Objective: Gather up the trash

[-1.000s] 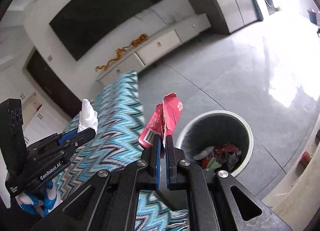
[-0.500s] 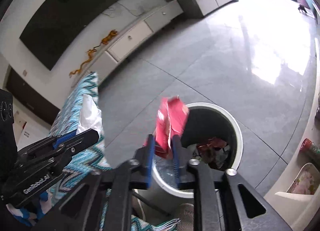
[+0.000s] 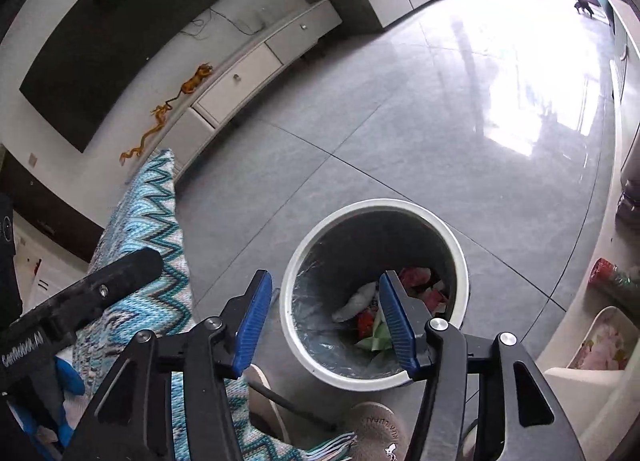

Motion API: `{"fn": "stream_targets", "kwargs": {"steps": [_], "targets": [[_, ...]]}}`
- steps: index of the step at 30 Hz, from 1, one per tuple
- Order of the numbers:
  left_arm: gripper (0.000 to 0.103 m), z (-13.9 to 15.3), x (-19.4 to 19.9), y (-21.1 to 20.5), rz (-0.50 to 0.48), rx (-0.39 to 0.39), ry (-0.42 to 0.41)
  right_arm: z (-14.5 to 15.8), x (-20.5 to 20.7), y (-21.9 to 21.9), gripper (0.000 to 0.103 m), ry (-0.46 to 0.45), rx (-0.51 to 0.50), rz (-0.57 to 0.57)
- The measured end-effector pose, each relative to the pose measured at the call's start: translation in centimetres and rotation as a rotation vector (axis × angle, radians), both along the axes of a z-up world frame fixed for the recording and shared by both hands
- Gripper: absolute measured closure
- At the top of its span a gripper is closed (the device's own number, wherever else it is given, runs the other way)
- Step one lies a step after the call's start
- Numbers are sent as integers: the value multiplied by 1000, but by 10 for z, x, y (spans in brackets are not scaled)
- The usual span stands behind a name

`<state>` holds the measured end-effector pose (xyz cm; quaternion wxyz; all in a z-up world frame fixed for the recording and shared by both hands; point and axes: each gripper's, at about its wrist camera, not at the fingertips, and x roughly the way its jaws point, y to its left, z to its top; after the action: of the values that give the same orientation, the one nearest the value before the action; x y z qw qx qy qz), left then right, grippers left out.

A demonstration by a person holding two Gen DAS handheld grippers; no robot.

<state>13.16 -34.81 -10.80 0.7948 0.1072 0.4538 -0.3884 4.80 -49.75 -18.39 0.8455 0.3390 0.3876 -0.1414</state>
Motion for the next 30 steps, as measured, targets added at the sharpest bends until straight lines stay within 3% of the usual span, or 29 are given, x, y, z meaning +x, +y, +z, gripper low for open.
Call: {"fn": "stream_targets", "kwargs": {"steps": [4, 9, 13, 18, 23, 27, 30], "targets": [[58, 25, 4, 36, 116, -51, -39, 19, -6, 14, 46, -29, -20, 19], [58, 58, -6, 85, 230, -62, -129, 48, -13, 41, 46, -67, -46, 63], [37, 83, -25, 137, 333, -69, -233, 74, -18, 69, 44, -101, -69, 113], [34, 106, -49, 190, 427, -54, -353, 100, -26, 114, 40, -126, -112, 191], [33, 113, -71, 243, 507, -12, -411, 114, -35, 156, 39, -124, -155, 246], [33, 117, -87, 279, 570, 22, -461, 129, -42, 183, 28, -135, -193, 285], [26, 117, -98, 299, 604, 30, -478, 139, -48, 199, 19, -149, -223, 305]]}}
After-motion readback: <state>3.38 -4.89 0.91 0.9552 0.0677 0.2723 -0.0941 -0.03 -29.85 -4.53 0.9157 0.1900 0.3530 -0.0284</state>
